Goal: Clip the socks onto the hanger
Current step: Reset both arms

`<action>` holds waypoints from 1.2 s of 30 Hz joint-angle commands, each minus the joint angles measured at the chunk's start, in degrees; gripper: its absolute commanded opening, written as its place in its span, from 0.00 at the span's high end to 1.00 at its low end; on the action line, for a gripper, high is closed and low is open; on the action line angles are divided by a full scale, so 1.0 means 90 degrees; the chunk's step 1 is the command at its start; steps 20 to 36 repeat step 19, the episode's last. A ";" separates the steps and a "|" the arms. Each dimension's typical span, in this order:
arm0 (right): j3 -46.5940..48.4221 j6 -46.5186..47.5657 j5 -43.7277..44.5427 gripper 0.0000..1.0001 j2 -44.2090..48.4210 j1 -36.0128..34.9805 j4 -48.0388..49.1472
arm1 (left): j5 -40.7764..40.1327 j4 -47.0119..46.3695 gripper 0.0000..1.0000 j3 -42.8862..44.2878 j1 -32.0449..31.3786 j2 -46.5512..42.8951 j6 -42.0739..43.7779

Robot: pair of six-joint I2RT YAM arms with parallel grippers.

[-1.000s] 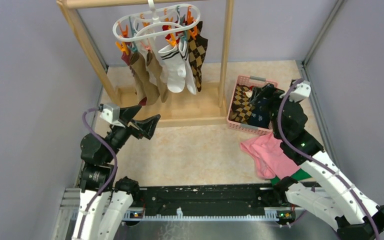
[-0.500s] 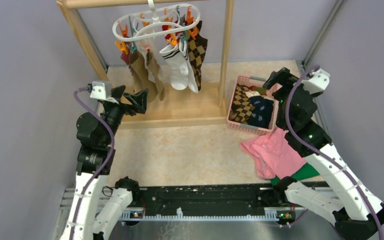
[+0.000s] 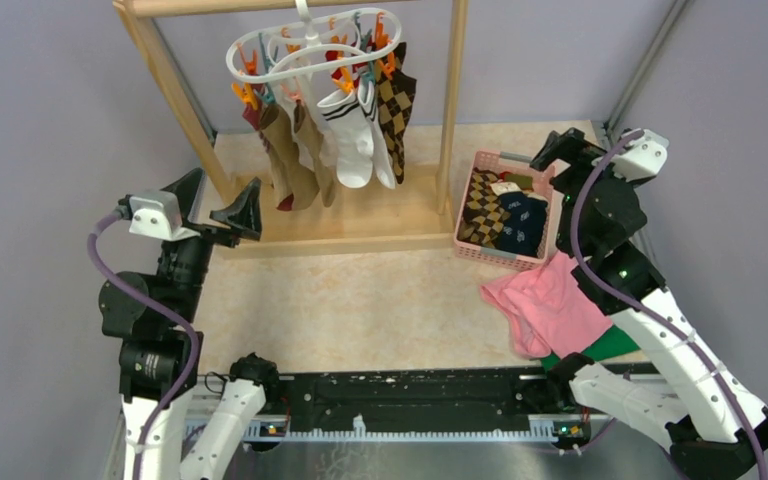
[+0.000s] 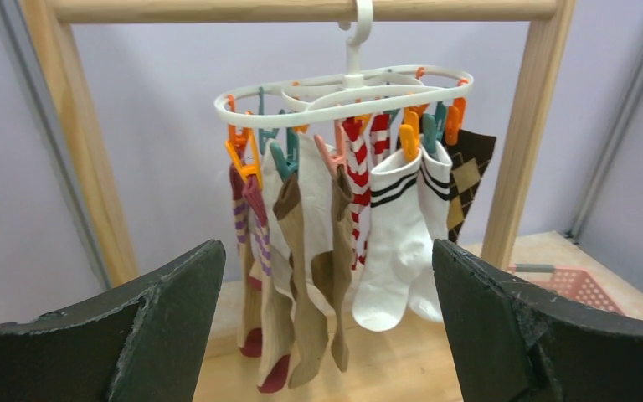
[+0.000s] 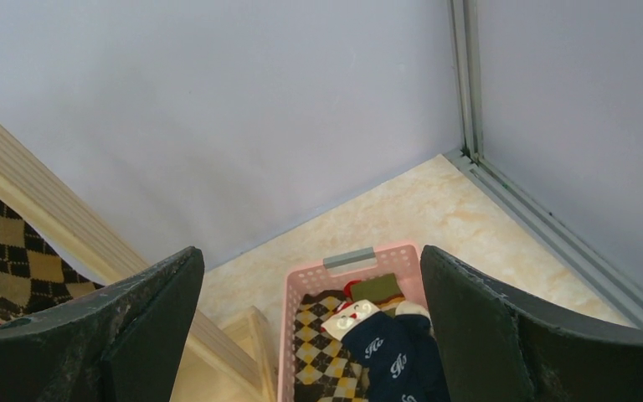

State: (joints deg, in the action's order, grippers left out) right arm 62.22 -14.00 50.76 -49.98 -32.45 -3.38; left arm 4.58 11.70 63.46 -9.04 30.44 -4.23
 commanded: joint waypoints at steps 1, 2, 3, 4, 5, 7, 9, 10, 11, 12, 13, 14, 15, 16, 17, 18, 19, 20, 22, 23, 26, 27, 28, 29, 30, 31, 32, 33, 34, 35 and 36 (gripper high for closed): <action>0.0468 0.0690 0.0158 0.02 0.0045 0.0042 0.0634 | -0.0447 0.0194 0.01 0.0289 0.0008 0.0241 0.0653; 0.0533 0.0761 0.0177 0.02 0.0040 0.0042 0.0660 | -0.0608 0.0222 0.01 0.0352 0.0008 0.0295 0.0715; 0.0612 0.0810 0.0178 0.02 0.0036 0.0042 0.0684 | -0.0668 0.0222 0.01 0.0382 0.0008 0.0333 0.0754; 0.0661 0.0854 0.0185 0.01 0.0028 0.0046 0.0696 | -0.0687 0.0200 0.01 0.0398 0.0008 0.0370 0.0791; 0.0687 0.0890 0.0189 0.02 0.0003 0.0049 0.0700 | -0.0711 0.0181 0.01 0.0393 0.0008 0.0401 0.0819; 0.0693 0.0908 0.0180 0.02 -0.0043 0.0048 0.0705 | -0.0719 0.0170 0.01 0.0360 0.0008 0.0475 0.0826; 0.0653 0.0907 0.0171 0.02 -0.0094 0.0046 0.0730 | -0.0647 0.0122 0.01 0.0292 0.0008 0.0527 0.0796; 0.0639 0.0902 0.0163 0.02 -0.0114 0.0045 0.0748 | -0.0600 0.0121 0.01 0.0261 0.0008 0.0541 0.0791; 0.0611 0.0901 0.0140 0.02 -0.0134 0.0041 0.0781 | -0.0589 0.0116 0.01 0.0247 0.0008 0.0552 0.0770; 0.0594 0.0915 0.0112 0.02 -0.0144 0.0042 0.0828 | -0.0571 0.0103 0.01 0.0236 0.0008 0.0561 0.0760; 0.0579 0.0922 0.0090 0.02 -0.0162 0.0043 0.0855 | -0.0580 0.0101 0.01 0.0239 0.0008 0.0563 0.0770; 0.0583 0.0929 0.0044 0.02 -0.0169 0.0045 0.0862 | -0.0585 0.0105 0.01 0.0242 0.0008 0.0568 0.0785; 0.0557 0.0922 0.0000 0.02 -0.0173 0.0044 0.0884 | -0.0581 0.0100 0.01 0.0250 0.0008 0.0556 0.0799; 0.0542 0.0905 -0.0034 0.02 -0.0170 0.0045 0.0915 | -0.0592 0.0098 0.01 0.0248 0.0008 0.0549 0.0813; 0.0502 0.0900 -0.0057 0.02 -0.0161 0.0047 0.0947 | -0.0595 0.0111 0.01 0.0239 0.0008 0.0545 0.0834; 0.0465 0.0908 -0.0084 0.02 -0.0160 0.0045 0.0973 | -0.0598 0.0113 0.01 0.0221 0.0008 0.0536 0.0835; 0.0433 0.0923 -0.0146 0.02 -0.0151 0.0044 0.0992 | -0.0597 0.0115 0.01 0.0196 0.0008 0.0520 0.0840; 0.0433 0.0923 -0.0146 0.02 -0.0151 0.0044 0.0992 | -0.0597 0.0115 0.01 0.0196 0.0008 0.0520 0.0840; 0.0433 0.0923 -0.0146 0.02 -0.0151 0.0044 0.0992 | -0.0597 0.0115 0.01 0.0196 0.0008 0.0520 0.0840; 0.0433 0.0923 -0.0146 0.02 -0.0151 0.0044 0.0992 | -0.0597 0.0115 0.01 0.0196 0.0008 0.0520 0.0840; 0.0433 0.0923 -0.0146 0.02 -0.0151 0.0044 0.0992 | -0.0597 0.0115 0.01 0.0196 0.0008 0.0520 0.0840; 0.0433 0.0923 -0.0146 0.02 -0.0151 0.0044 0.0992 | -0.0597 0.0115 0.01 0.0196 0.0008 0.0520 0.0840; 0.0433 0.0923 -0.0146 0.02 -0.0151 0.0044 0.0992 | -0.0597 0.0115 0.01 0.0196 0.0008 0.0520 0.0840; 0.0433 0.0923 -0.0146 0.02 -0.0151 0.0044 0.0992 | -0.0597 0.0115 0.01 0.0196 0.0008 0.0520 0.0840; 0.0433 0.0923 -0.0146 0.02 -0.0151 0.0044 0.0992 | -0.0597 0.0115 0.01 0.0196 0.0008 0.0520 0.0840; 0.0433 0.0923 -0.0146 0.02 -0.0151 0.0044 0.0992 | -0.0597 0.0115 0.01 0.0196 0.0008 0.0520 0.0840; 0.0433 0.0923 -0.0146 0.02 -0.0151 0.0044 0.0992 | -0.0597 0.0115 0.01 0.0196 0.0008 0.0520 0.0840; 0.0433 0.0923 -0.0146 0.02 -0.0151 0.0044 0.0992 | -0.0597 0.0115 0.01 0.0196 0.0008 0.0520 0.0840; 0.0433 0.0923 -0.0146 0.02 -0.0151 0.0044 0.0992 | -0.0597 0.0115 0.01 0.0196 0.0008 0.0520 0.0840; 0.0433 0.0923 -0.0146 0.02 -0.0151 0.0044 0.0992 | -0.0597 0.0115 0.01 0.0196 0.0008 0.0520 0.0840; 0.0433 0.0923 -0.0146 0.02 -0.0151 0.0044 0.0992 | -0.0597 0.0115 0.01 0.0196 0.0008 0.0520 0.0840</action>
